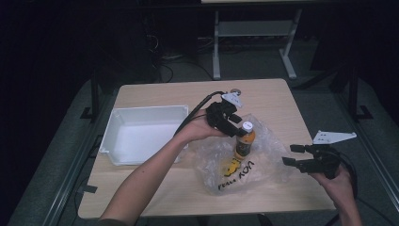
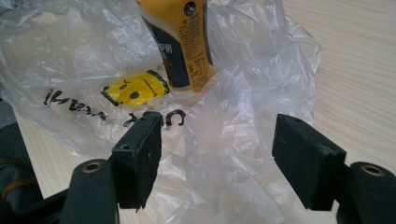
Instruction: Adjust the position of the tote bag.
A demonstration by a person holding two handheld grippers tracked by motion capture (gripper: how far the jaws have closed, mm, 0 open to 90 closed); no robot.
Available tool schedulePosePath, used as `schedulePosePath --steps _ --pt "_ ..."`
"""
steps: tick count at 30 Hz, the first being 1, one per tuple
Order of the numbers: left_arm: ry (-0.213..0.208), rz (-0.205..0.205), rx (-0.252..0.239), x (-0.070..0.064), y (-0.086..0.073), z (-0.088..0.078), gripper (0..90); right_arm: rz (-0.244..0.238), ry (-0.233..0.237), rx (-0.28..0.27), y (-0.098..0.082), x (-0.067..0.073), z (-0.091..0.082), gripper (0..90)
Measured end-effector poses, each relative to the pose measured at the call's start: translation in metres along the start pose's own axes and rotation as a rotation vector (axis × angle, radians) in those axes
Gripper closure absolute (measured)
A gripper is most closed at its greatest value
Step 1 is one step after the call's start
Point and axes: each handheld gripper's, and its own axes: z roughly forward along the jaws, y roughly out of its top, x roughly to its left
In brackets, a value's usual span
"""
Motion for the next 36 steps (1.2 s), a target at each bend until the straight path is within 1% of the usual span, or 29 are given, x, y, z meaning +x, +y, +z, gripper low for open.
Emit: schedulePosePath --steps 6,7,10,14,16,20,25,29,30,34,36 --pt "-0.016 0.015 0.009 0.0 0.006 0.006 42.8 0.001 -0.002 -0.004 0.0 0.0 -0.001 31.9" --pt "-0.019 0.011 0.005 0.0 0.006 0.008 43.3 -0.001 -0.002 -0.007 0.0 0.0 -0.002 31.9" --pt "-0.018 0.015 0.023 0.002 0.006 0.012 44.8 0.0 0.0 -0.012 0.0 0.0 -0.002 31.9" --pt "-0.023 0.014 0.028 0.004 0.005 0.015 48.1 -0.002 0.0 -0.013 0.0 -0.001 -0.002 31.9" --pt "-0.022 0.016 0.039 0.005 0.006 0.015 49.0 -0.002 0.0 -0.014 0.0 -0.001 -0.002 31.8" --pt "-0.021 0.012 0.047 0.006 0.007 0.016 50.7 0.0 0.001 -0.013 0.0 -0.001 -0.002 31.6" --pt "-0.025 0.031 0.07 0.005 0.01 0.017 51.4 -0.001 0.001 -0.013 0.0 -0.001 -0.001 31.3" --pt "-0.024 0.032 0.077 0.005 0.013 0.018 52.8 -0.002 0.0 -0.013 0.0 0.0 -0.002 31.3" --pt "-0.025 0.042 0.086 0.005 0.014 0.017 53.1 -0.001 0.001 -0.014 0.0 0.0 -0.002 31.3" --pt "-0.025 0.056 0.113 0.005 0.017 0.017 54.6 -0.002 0.0 -0.017 0.0 -0.001 -0.002 31.1" --pt "-0.025 0.056 0.115 0.004 0.019 0.017 54.9 -0.005 0.001 -0.019 0.001 0.0 -0.002 31.0"
